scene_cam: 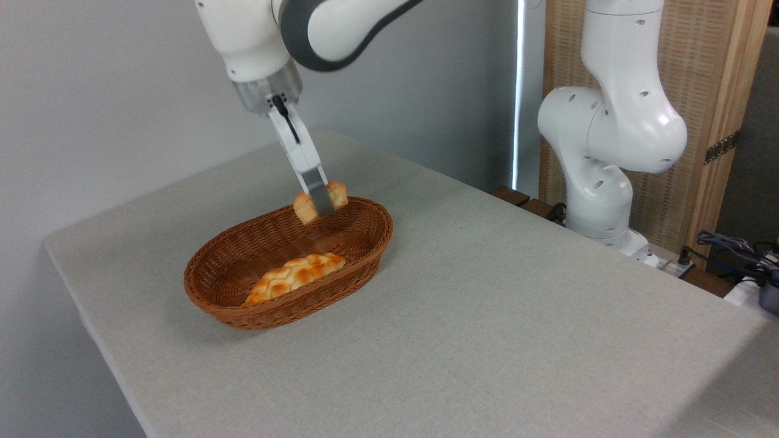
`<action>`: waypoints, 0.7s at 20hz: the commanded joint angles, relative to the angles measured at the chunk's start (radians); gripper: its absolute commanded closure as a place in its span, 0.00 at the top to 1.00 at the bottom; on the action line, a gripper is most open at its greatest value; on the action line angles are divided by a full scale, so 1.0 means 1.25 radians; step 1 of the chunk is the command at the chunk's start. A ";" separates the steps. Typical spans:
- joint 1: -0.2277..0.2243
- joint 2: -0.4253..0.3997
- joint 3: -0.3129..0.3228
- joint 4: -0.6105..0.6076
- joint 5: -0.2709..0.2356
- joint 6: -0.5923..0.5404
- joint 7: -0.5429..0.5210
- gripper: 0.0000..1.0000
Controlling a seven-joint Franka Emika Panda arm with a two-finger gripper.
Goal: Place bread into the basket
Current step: 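Carry the held roll up and over the wicker basket, then lower the roll into the basket and open the gripper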
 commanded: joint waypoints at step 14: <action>0.007 -0.024 0.036 -0.028 -0.001 0.147 0.001 1.00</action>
